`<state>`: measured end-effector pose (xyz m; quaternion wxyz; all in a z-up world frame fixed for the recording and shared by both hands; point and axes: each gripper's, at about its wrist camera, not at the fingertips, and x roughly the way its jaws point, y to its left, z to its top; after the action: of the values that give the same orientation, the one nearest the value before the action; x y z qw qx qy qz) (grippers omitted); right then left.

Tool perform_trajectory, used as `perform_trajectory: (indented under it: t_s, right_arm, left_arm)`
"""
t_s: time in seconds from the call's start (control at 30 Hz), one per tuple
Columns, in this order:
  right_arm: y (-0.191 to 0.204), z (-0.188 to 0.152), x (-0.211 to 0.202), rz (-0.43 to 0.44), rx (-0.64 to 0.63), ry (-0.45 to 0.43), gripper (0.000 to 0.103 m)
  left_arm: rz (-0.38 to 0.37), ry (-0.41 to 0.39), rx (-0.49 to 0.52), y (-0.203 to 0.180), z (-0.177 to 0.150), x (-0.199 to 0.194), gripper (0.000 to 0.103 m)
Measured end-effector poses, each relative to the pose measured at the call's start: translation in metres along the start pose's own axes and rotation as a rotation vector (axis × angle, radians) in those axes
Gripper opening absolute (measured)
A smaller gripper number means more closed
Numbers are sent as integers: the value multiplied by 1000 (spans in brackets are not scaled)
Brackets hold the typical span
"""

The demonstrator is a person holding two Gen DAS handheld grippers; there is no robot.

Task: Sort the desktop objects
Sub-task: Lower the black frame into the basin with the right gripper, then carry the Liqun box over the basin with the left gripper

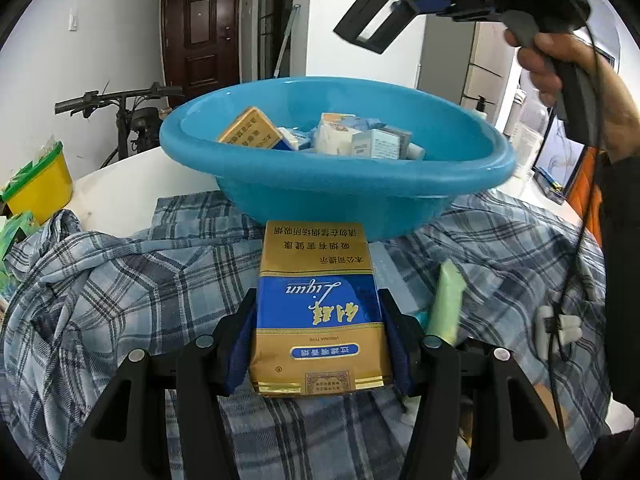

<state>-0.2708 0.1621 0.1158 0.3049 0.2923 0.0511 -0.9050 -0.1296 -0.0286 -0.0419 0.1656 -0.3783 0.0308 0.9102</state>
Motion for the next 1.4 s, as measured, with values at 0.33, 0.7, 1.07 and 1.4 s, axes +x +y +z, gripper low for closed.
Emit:
perform_trajectory:
  t_s: [0.33, 0.7, 1.07, 1.4]
  right_arm:
    - [-3, 1, -6, 34, 17, -17, 69]
    - [-7, 0, -8, 18, 22, -16, 69]
    - [-12, 0, -4, -16, 25, -11, 69]
    - [-10, -1, 0, -11, 27, -7, 69]
  left_arm:
    - [21, -15, -70, 6, -1, -63, 58]
    - [131, -182, -175, 20, 115, -101, 58]
    - [142, -180, -173, 22, 170, -27, 58]
    - [137, -120, -147, 23, 164, 10, 58]
